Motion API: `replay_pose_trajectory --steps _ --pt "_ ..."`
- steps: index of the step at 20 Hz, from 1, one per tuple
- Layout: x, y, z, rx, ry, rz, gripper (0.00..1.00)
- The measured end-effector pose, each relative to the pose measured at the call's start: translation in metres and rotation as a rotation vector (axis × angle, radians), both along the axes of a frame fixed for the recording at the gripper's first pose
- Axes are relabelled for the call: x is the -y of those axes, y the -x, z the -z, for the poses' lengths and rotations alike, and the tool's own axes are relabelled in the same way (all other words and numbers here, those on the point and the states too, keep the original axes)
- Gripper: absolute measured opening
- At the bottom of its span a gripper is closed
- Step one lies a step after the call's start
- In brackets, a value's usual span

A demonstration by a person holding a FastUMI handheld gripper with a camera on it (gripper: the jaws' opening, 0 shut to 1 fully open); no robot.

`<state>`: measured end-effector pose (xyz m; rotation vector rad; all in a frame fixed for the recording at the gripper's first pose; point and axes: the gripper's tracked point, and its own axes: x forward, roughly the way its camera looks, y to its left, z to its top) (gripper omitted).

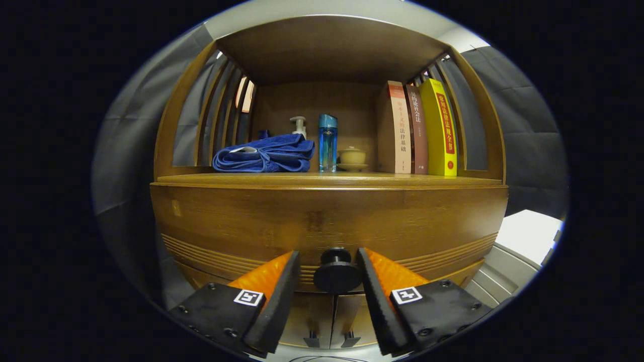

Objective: Pull open the drawer, take out the items inside it, and place them on the countertop above the cabinet.

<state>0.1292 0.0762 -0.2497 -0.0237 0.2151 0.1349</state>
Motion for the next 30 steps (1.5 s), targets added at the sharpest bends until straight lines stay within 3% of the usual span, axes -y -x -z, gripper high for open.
replay_pose_trajectory --steps 6,10,30 --pt "0.007 -0.006 0.000 0.000 -0.023 0.017 0.48" --pt "0.008 -0.004 0.002 -0.027 -0.026 0.016 0.40" --pt "0.017 0.063 -0.015 -0.063 -0.054 0.000 0.40"
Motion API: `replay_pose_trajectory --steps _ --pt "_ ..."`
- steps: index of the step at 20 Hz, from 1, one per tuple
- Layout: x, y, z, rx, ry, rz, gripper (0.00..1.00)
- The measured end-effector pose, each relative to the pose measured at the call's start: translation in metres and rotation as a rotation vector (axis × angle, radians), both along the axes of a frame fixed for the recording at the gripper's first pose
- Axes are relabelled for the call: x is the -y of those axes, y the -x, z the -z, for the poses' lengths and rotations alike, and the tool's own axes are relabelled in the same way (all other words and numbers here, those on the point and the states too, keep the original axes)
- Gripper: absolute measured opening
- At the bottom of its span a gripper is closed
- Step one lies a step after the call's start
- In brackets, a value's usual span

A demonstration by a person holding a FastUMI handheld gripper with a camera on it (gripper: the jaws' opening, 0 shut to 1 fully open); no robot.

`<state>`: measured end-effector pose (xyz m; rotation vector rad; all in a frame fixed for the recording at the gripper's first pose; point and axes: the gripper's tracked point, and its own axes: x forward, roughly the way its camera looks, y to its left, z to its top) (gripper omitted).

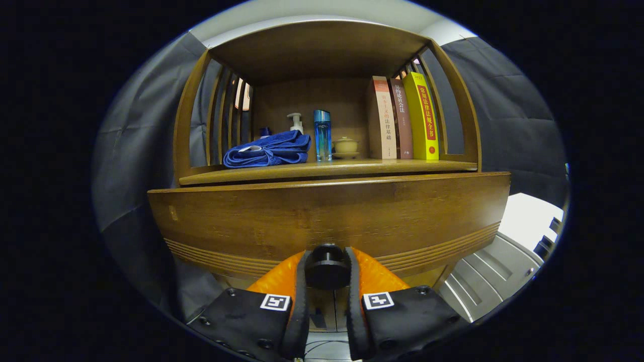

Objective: Pull open the drawer, take out the items inside it, and place them on the countertop above the cabinet.

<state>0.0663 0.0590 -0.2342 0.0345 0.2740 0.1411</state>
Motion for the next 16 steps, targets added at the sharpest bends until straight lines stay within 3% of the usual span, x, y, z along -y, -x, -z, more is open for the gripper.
replay_pose_trajectory --steps 16 --pt "0.008 0.051 -0.007 -0.041 -0.010 0.003 0.39"
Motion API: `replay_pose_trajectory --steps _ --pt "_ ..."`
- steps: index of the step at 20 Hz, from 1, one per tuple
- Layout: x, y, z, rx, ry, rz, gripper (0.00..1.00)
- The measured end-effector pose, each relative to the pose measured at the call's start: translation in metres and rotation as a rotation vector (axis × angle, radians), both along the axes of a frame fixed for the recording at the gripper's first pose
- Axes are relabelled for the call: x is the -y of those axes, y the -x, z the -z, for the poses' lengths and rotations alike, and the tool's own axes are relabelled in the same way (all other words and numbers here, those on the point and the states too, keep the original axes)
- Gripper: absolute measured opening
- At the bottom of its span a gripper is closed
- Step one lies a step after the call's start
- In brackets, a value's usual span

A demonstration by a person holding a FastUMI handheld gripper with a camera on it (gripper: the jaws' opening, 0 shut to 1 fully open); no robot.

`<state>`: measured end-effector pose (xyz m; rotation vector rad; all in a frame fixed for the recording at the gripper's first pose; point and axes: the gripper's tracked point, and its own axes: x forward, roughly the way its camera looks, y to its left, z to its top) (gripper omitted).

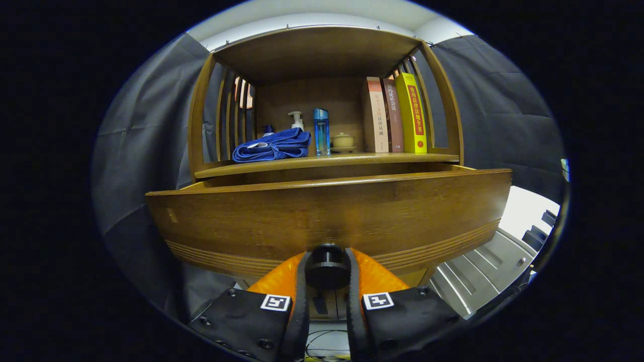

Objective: Pull open the drawer, take out the items inside it, and place them on the countertop above the cabinet.

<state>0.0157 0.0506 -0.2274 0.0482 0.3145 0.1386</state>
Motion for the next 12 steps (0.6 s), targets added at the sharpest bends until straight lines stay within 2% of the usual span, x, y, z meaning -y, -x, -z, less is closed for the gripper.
replay_pose_trajectory --steps 12 --pt "0.0022 0.0120 0.0019 -0.013 0.005 -0.007 0.40"
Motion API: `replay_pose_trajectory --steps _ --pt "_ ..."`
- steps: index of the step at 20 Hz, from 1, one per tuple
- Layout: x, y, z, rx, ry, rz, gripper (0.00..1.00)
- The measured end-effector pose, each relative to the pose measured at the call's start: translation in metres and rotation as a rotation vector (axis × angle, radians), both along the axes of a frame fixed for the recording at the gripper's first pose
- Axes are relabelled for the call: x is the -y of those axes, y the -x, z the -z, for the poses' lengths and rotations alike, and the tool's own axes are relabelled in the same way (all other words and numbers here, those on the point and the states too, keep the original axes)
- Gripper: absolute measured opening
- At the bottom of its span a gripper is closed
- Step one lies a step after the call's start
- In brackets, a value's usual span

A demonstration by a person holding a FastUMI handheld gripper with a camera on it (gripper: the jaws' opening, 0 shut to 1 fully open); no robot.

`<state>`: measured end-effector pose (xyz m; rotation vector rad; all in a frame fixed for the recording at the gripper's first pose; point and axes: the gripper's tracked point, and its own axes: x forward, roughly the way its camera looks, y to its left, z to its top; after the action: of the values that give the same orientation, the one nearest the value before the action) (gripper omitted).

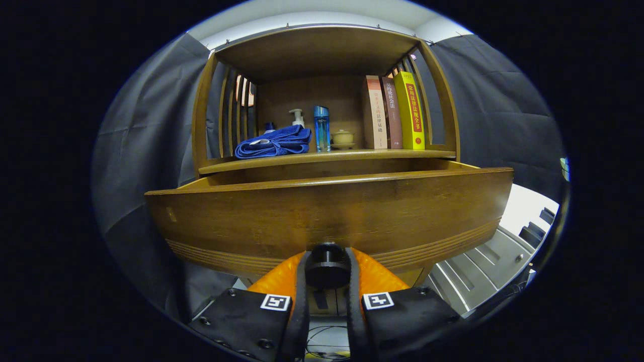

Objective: Pull open the drawer, take out the items inside it, and place them on the countertop above the cabinet.

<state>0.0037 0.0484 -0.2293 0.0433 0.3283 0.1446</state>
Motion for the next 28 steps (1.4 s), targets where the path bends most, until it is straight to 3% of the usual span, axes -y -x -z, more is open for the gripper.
replay_pose_trajectory --steps 4,10,15,22,28 --pt "0.001 0.000 0.000 0.005 0.005 -0.004 0.39" --pt "0.002 0.001 0.002 -0.011 -0.003 -0.008 0.54" --pt "0.006 0.000 -0.013 0.013 -0.021 0.002 0.93" --pt "0.003 -0.009 -0.082 0.131 -0.056 0.002 0.93" --pt "0.006 -0.055 -0.219 0.330 -0.093 -0.016 0.93"
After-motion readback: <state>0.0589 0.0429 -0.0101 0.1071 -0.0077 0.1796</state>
